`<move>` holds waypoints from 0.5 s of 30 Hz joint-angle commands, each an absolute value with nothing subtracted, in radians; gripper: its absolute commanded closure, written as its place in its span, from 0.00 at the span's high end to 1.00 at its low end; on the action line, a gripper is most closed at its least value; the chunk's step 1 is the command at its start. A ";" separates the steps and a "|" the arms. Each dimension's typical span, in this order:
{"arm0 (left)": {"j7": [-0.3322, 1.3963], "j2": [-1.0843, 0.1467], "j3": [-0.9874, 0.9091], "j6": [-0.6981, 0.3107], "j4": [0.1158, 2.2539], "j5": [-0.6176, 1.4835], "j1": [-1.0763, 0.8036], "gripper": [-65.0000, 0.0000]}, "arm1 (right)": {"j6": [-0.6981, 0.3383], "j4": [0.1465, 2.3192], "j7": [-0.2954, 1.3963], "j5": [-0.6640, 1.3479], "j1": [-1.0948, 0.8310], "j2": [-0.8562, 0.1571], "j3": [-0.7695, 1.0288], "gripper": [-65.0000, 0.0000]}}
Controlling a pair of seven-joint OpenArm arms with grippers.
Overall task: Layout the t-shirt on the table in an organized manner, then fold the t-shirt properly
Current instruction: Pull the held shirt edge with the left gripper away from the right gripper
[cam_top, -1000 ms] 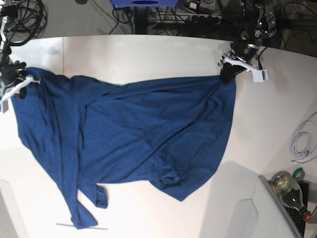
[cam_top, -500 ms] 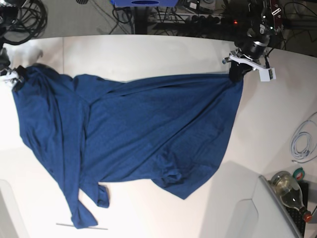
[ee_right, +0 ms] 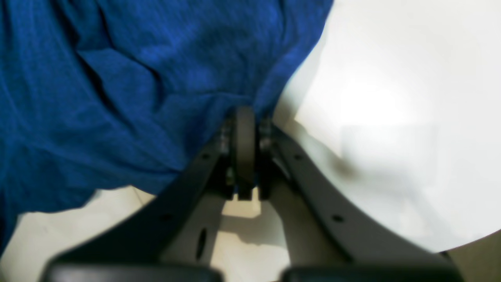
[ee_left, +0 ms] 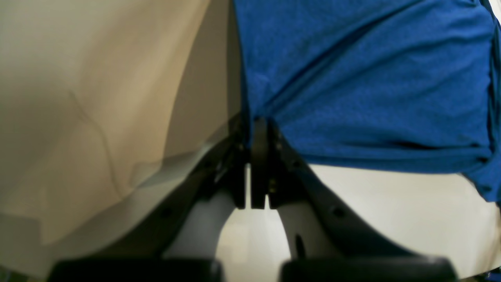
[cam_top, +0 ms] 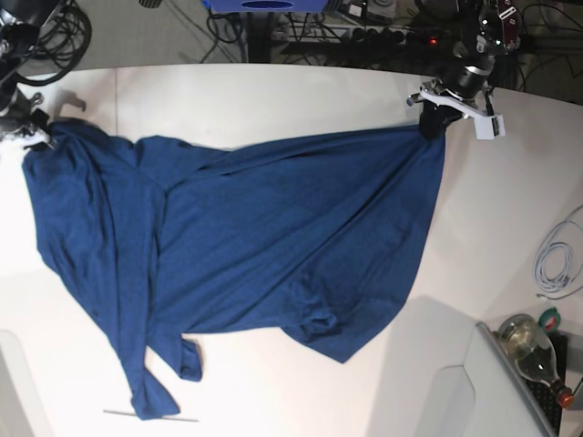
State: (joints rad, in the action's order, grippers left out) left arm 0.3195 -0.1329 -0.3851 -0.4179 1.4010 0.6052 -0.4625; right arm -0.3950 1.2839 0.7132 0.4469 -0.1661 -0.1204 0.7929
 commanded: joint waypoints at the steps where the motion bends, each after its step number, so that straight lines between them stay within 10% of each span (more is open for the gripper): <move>1: 0.297 -0.154 -0.392 -0.423 1.437 0.616 -0.472 0.00 | -0.403 1.320 0.728 0.464 -0.162 -0.139 0.802 0.03; 15: 0.670 -0.206 -0.558 -0.343 1.745 0.616 -0.533 0.00 | -0.395 1.710 1.210 0.441 -0.150 -0.137 0.863 0.00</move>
